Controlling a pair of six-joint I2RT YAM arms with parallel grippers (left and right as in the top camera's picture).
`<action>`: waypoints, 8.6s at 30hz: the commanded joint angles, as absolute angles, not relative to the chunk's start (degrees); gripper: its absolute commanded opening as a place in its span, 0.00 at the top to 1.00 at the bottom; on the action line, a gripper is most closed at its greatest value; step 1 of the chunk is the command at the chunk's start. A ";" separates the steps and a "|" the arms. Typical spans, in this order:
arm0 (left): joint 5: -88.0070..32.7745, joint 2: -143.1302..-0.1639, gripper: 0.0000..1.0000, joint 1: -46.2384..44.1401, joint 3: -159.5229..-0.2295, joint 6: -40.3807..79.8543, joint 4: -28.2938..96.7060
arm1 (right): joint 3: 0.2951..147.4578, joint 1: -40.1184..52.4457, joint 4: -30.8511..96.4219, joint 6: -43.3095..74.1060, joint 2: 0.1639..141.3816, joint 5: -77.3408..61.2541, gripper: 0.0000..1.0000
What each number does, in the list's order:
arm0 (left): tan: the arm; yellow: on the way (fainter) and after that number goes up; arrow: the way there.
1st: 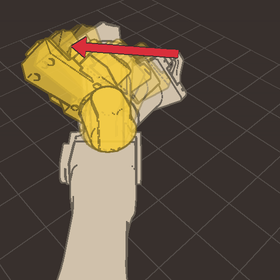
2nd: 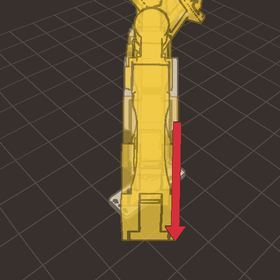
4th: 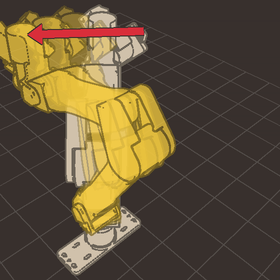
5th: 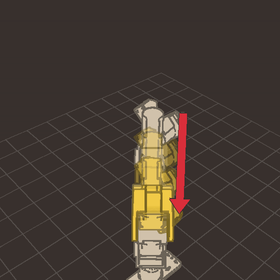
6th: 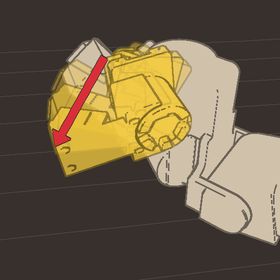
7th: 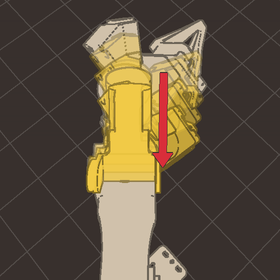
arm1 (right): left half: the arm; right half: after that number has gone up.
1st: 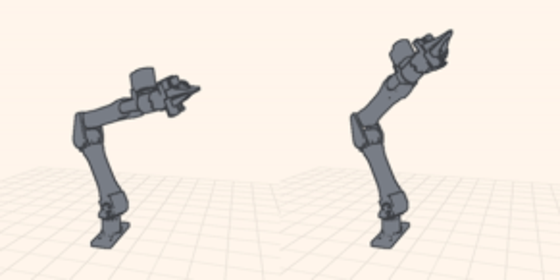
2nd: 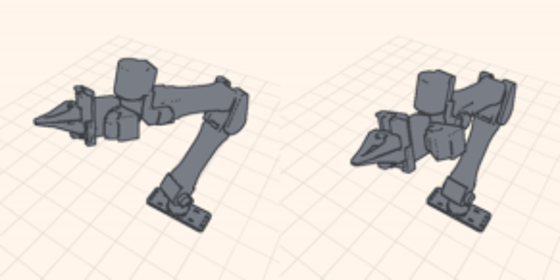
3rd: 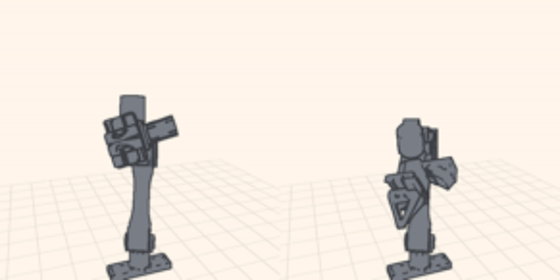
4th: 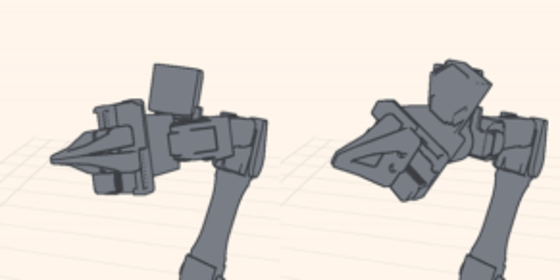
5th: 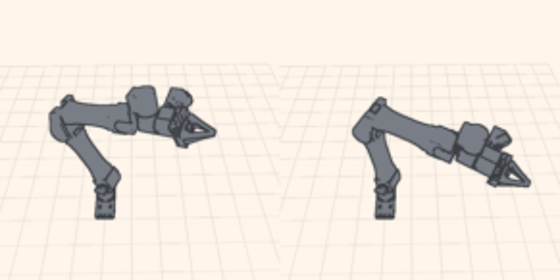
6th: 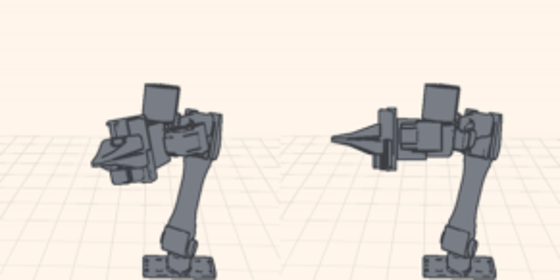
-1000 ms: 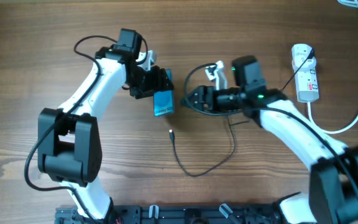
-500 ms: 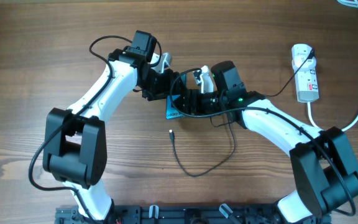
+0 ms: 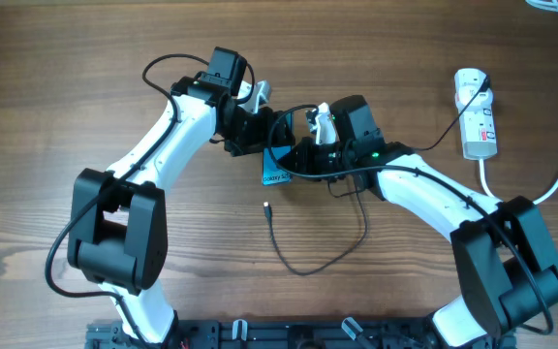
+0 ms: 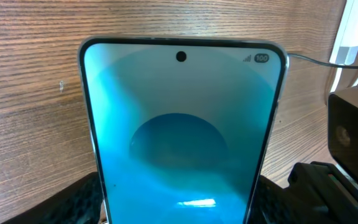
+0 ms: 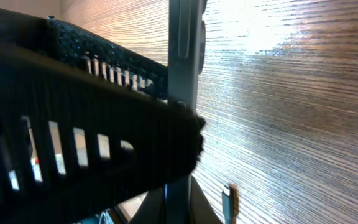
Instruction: Plug charger to phone and switch on socket
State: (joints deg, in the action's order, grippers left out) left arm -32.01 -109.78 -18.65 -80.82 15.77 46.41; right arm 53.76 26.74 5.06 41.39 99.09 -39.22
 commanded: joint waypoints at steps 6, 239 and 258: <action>-57.10 -102.89 0.25 -10.37 -80.97 9.45 44.69 | 54.70 22.90 -9.06 45.28 99.53 -59.61 0.96; -40.88 -112.66 0.96 0.25 -80.55 15.18 43.29 | 73.38 30.55 40.77 25.74 99.53 -17.37 0.21; -40.49 -112.84 0.96 3.11 -80.55 15.44 43.48 | 76.03 46.92 38.22 33.95 108.66 -8.51 0.75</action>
State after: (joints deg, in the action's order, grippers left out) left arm -39.92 -112.31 2.98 -80.18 16.56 43.46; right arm 75.11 45.21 37.67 29.15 104.84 -11.38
